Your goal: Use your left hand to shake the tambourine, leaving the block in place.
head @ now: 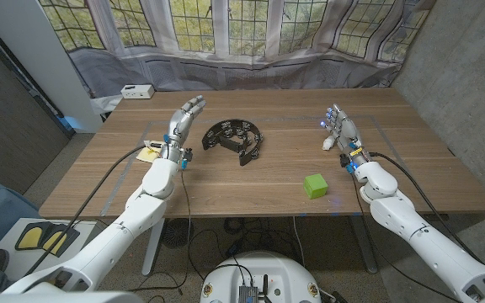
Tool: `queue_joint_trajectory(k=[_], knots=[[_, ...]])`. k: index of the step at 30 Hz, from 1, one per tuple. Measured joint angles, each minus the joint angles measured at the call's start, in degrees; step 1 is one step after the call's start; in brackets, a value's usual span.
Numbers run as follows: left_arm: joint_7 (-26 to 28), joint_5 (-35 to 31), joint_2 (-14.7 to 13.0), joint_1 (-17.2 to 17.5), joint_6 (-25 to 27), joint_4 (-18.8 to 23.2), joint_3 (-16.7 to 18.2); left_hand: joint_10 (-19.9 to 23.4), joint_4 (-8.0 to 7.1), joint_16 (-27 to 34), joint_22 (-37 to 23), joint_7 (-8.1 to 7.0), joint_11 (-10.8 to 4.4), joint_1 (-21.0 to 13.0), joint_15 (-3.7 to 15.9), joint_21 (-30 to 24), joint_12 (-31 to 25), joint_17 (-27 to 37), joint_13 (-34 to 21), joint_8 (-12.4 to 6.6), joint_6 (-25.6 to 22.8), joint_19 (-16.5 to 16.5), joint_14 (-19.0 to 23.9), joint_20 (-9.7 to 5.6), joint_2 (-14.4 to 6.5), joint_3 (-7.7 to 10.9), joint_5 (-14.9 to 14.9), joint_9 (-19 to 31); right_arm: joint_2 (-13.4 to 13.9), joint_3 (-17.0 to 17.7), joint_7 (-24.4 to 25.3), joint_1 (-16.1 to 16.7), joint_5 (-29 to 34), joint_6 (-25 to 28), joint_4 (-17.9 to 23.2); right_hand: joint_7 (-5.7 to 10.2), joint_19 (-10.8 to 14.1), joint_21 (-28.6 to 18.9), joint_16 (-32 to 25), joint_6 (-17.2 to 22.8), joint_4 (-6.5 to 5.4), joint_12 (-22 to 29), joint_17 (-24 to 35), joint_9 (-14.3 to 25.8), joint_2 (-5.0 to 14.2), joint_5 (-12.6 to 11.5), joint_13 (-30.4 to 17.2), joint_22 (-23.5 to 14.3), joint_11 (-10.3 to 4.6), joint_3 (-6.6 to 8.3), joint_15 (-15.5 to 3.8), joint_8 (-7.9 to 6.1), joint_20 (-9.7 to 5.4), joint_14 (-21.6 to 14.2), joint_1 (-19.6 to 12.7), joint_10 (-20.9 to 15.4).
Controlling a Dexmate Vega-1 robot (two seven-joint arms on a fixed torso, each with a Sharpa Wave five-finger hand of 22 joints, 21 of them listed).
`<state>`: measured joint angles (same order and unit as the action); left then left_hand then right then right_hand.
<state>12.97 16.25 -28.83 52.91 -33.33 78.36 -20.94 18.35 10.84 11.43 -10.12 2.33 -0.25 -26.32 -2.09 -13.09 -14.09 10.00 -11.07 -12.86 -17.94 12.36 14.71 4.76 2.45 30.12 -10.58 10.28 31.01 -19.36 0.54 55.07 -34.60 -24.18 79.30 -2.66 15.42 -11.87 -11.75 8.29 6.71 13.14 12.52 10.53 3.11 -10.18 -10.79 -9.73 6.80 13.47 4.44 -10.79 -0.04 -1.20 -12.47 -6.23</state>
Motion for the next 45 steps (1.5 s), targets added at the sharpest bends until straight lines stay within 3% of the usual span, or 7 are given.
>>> queue_joint_trajectory(k=[6, 14, 30, 38, 44, 45], knots=[[2.26, -4.6, -0.8, 0.4, -0.98, 0.59, 0.19, 0.61, -0.08, -0.2, 0.0, -1.13, -1.24, -2.6, 0.68, 0.0, 0.0, 0.0, 0.0, 0.0, -1.13, 0.27, 0.22, -0.27, 2.6, -0.58, 0.22, 0.0, 0.05, 0.25, 0.25, 0.45, 0.53, -0.9, 0.43, -0.09, 0.26, 0.0, -0.34, 0.53, 0.0, 0.22, 0.0, 0.0, 0.0, 0.0, 0.0, 0.0, 0.27, 0.0, 0.26, -0.03, 0.14, -0.34, 0.0, -0.34], [5.18, -10.36, -2.16, 0.91, -1.08, 1.95, 0.47, 1.4, -0.32, -0.2, 0.0, -1.3, -2.03, -3.79, 1.4, 0.0, 0.0, 0.0, 0.01, -0.4, -1.93, 0.88, 0.94, -0.89, 3.8, -0.82, 0.22, 0.0, 0.5, 0.54, 0.59, 0.98, 0.79, -1.1, 1.38, -1.31, 0.57, -0.01, -0.34, 0.95, 0.0, 0.22, 0.0, 0.0, 0.0, 0.0, 0.0, 0.0, 0.68, 0.0, 0.26, -0.03, -0.17, -0.96, 0.0, -0.75], [9.84, -19.88, -5.01, 1.3, 1.55, 5.19, 0.32, 2.24, -0.33, -0.2, -0.16, -1.54, -2.42, -5.9, 2.18, 0.0, 0.0, 0.0, -0.27, -0.4, -2.93, 2.63, 1.99, -1.2, 3.95, -0.82, 0.22, -0.01, 1.1, 0.74, 1.35, 1.55, 1.53, -0.91, 2.65, -1.34, 0.77, -0.01, -0.34, 0.91, 0.24, 0.22, 0.0, 0.0, 0.0, 0.0, 0.0, 0.0, 0.68, -0.24, 0.49, -0.03, 0.04, -0.73, 0.0, -0.75], [13.32, -27.53, -7.13, 1.45, 5.56, 7.57, 0.08, 2.55, -0.33, -0.2, -0.16, -1.71, -2.72, -6.95, 2.29, 0.0, 0.0, 0.0, -0.27, -0.4, -3.15, 3.02, 2.1, -1.58, 3.49, -0.81, 0.22, -0.01, 1.34, 0.75, 1.91, 1.73, 1.88, -0.35, 3.63, -1.34, 0.76, -0.01, -0.34, 0.91, 0.24, 0.21, 0.01, 0.0, 0.0, 0.0, 0.01, 0.0, 0.68, -0.24, 0.48, -0.03, 0.04, -0.73, 0.0, -0.74], [13.82, -28.95, -8.73, 1.45, 6.64, 9.24, -0.26, 3.06, -0.04, -0.42, 0.0, -3.02, -3.87, -11.23, 3.25, 0.0, 0.0, -0.14, -0.27, -0.15, -3.69, 3.69, 1.75, -1.64, 3.63, -0.53, 0.22, 0.27, 1.35, 0.75, 2.17, 1.73, 1.99, -0.04, 3.72, -1.34, 0.76, -0.02, -0.34, 0.91, 0.24, 0.21, 0.01, -0.01, 0.0, 0.0, 0.01, 0.0, 0.67, -0.24, 0.48, -0.03, 0.04, -0.73, 0.0, -0.74], [14.68, -31.55, -9.14, 1.45, 9.19, 9.7, -0.36, 2.95, 0.02, -0.42, 0.0, -3.19, -4.02, -11.82, 3.35, 0.04, 0.0, -0.14, -0.27, 0.01, -3.51, 3.69, 1.65, -1.64, 3.8, -0.46, 0.12, 0.27, 1.27, 0.73, 2.23, 1.74, 2.01, -0.03, 3.74, -1.34, 0.76, -0.02, -0.34, 0.91, 0.24, 0.21, 0.01, -0.01, 0.0, 0.0, 0.01, 0.0, 0.81, -0.24, 0.48, -0.03, 0.04, -0.73, 0.0, -0.88]])
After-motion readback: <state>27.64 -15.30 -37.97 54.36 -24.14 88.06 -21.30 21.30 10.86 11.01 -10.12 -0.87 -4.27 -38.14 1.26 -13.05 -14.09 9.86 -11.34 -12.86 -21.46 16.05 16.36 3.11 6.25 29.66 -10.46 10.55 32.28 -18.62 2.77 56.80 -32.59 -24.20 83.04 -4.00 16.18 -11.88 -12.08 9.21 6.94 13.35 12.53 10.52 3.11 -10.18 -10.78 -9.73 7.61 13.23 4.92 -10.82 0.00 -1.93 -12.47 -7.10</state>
